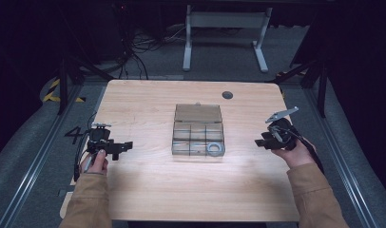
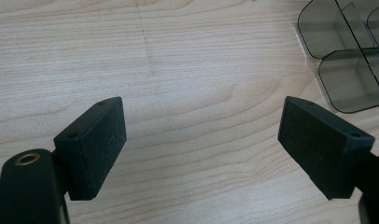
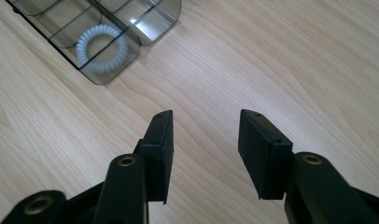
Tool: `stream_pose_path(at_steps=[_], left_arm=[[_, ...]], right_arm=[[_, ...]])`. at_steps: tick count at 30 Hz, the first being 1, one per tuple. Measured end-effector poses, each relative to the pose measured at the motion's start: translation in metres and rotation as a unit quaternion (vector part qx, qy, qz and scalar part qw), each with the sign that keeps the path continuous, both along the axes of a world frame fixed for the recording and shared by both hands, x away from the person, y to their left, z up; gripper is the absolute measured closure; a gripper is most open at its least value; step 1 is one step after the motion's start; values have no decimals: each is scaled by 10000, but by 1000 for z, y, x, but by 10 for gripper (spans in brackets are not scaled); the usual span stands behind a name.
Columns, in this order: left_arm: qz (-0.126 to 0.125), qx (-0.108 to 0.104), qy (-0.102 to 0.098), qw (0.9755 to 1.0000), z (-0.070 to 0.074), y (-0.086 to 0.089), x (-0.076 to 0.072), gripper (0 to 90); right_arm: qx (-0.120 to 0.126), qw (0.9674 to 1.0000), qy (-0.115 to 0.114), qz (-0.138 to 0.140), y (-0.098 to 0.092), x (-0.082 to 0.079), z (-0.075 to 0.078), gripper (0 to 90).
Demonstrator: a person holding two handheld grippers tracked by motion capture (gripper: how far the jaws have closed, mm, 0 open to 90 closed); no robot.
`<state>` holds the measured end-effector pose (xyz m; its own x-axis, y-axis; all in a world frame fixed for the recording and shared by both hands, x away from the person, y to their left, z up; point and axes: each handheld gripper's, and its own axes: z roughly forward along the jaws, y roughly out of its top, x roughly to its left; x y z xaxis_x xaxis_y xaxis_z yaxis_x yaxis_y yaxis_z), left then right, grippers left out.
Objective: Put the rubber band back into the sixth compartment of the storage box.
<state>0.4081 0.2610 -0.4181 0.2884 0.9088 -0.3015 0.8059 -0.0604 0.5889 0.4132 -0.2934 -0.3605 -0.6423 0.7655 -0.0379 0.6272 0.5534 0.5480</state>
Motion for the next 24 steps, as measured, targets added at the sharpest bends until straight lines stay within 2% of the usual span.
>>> stream_pose_path(at_steps=[7, 12, 16, 19, 24], left_arm=[[-12, 49, -18, 10000, -1, 0, 1, 159], [-41, 127, -74, 9999, -2, -2, -1, 159], [-33, 207, -120, 9997, -3, -1, -1, 159], [-21, 262, -137, 9996, -4, -1, -1, 159], [-305, 262, -440, 9982, -7, 1, -4, 159]], right_arm=[[41, 9997, -18, -241, -18, -5, -7, 545], [333, 9985, -130, -419, -31, -9, -16, 540], [187, 9987, -69, -473, -36, -10, -23, 536], [253, 9983, -34, -531, -41, -9, -30, 531], [182, 9978, 49, -639, -47, -7, -44, 531]])
